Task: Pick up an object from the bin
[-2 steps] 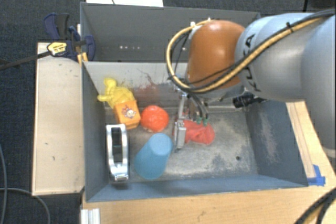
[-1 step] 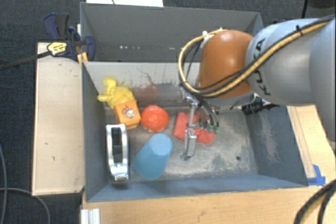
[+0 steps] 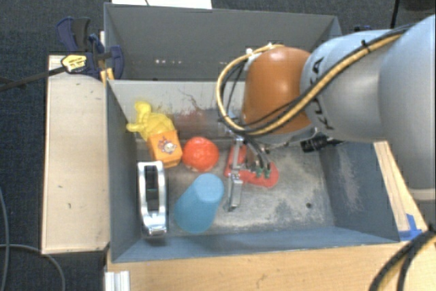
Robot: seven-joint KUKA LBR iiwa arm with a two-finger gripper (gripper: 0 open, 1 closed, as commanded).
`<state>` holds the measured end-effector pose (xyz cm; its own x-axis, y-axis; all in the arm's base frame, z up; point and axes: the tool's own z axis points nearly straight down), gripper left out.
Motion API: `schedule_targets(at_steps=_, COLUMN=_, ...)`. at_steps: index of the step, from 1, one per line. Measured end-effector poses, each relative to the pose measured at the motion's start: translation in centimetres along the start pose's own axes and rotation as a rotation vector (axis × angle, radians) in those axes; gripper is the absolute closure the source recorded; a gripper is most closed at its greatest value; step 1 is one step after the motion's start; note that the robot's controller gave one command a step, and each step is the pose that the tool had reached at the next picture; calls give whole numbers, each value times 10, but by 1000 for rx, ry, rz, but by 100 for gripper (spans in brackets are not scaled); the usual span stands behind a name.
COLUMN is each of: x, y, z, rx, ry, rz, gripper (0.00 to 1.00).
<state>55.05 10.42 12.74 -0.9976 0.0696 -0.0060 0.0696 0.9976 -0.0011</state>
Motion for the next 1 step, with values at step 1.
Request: schedule_targets(at_steps=1, x=8, y=22, z=15, rx=-3, ry=6, rz=-120, gripper=0)
